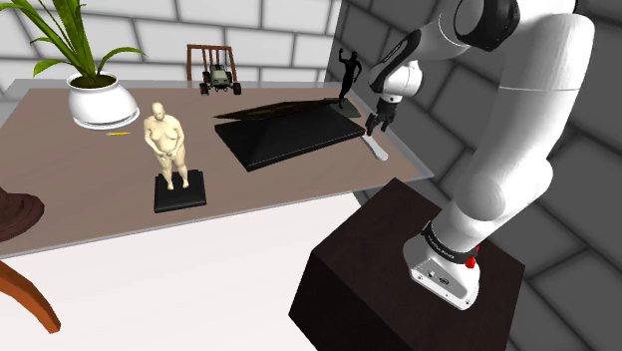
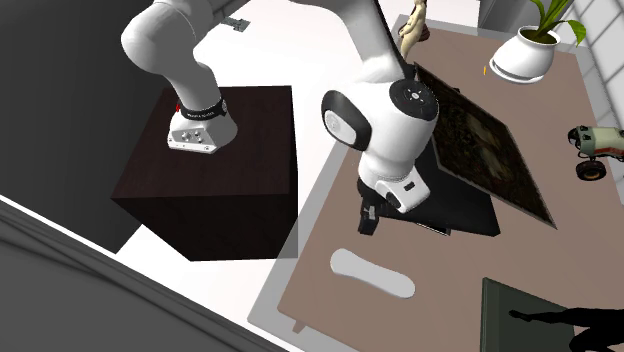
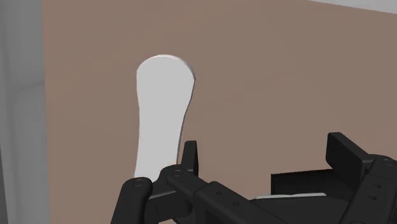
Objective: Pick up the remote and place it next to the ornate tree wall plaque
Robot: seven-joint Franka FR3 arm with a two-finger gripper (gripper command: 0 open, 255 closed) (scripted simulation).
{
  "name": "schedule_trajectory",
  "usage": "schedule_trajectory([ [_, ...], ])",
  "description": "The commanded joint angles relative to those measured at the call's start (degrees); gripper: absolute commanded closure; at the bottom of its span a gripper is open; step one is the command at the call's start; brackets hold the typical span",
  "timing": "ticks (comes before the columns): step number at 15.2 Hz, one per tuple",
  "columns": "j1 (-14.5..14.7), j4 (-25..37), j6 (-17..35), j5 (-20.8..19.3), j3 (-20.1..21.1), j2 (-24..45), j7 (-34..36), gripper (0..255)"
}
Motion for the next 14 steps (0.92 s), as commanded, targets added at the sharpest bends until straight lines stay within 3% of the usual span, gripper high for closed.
schedule_trajectory([
  [1, -2.1, 3.3, 1.2, 2.3, 0.9, 4.4, -1.7, 0],
  [10, -11.3, 23.4, 0.9, 7.7, 4.3, 22.8, -4.6, 0],
  [14, -11.9, 24.4, 2.0, 8.2, 4.9, 24.9, -4.9, 0],
])
